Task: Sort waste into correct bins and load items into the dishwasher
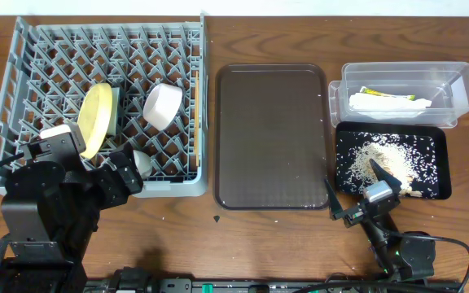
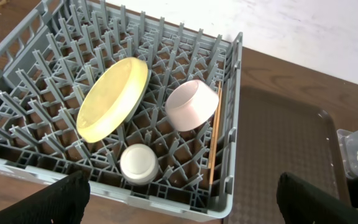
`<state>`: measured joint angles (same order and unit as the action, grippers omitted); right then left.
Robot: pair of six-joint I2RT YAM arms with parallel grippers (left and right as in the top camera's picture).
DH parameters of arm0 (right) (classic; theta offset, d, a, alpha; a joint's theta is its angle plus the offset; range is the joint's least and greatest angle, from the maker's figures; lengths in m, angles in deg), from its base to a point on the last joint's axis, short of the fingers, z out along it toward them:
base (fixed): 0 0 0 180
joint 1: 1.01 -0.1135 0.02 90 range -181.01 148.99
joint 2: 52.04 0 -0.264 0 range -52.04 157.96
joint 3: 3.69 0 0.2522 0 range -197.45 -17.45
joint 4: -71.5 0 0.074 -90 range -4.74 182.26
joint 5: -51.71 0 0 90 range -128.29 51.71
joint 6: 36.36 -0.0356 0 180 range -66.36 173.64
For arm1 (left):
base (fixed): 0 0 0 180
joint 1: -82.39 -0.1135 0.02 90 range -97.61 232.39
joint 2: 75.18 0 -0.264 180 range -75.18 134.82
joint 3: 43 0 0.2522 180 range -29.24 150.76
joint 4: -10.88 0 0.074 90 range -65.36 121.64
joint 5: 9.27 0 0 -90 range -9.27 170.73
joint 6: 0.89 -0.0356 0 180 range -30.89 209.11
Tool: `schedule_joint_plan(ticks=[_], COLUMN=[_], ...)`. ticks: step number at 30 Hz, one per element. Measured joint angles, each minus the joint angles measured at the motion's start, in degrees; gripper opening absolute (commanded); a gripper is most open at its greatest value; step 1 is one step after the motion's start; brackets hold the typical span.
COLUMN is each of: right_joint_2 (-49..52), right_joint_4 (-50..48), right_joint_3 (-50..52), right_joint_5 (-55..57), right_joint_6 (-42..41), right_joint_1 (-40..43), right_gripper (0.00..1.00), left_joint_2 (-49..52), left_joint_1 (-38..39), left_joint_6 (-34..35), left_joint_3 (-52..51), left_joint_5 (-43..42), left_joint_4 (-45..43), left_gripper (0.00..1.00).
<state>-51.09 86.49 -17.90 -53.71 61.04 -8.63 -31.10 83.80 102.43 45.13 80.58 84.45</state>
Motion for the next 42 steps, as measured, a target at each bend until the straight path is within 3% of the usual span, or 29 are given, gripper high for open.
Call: schedule_joint_plan(ticks=[28, 31, 35, 42], right_joint_2=[-0.11, -0.11, -0.11, -0.13], right_joint_4=[1.46, 1.46, 1.44, 1.46], right_joint_3=[0.02, 0.02, 0.02, 0.02], right_joint_5=[0.04, 0.04, 0.09, 0.09], right_joint_6=[0.44, 0.44, 0.44, 0.44], right_joint_1=[0.00, 0.00, 0.00, 0.00], right_gripper=[0.99, 0.99, 0.99, 0.99], left_joint_2=[-1.07, -4.61, -13.42, -26.27], left_joint_1=[0.00, 0.00, 0.00, 0.00], left_joint_6=[-0.20, -0.24, -0.24, -0.24], left_joint_3=[-1.01, -6.71, -27.41, -50.36], left_joint_5=[2.73, 4.48, 5.44, 5.20], left_joint_4=[-1.62, -9.33, -31.63, -50.40], left_gripper=[0.96, 0.96, 0.96, 0.96])
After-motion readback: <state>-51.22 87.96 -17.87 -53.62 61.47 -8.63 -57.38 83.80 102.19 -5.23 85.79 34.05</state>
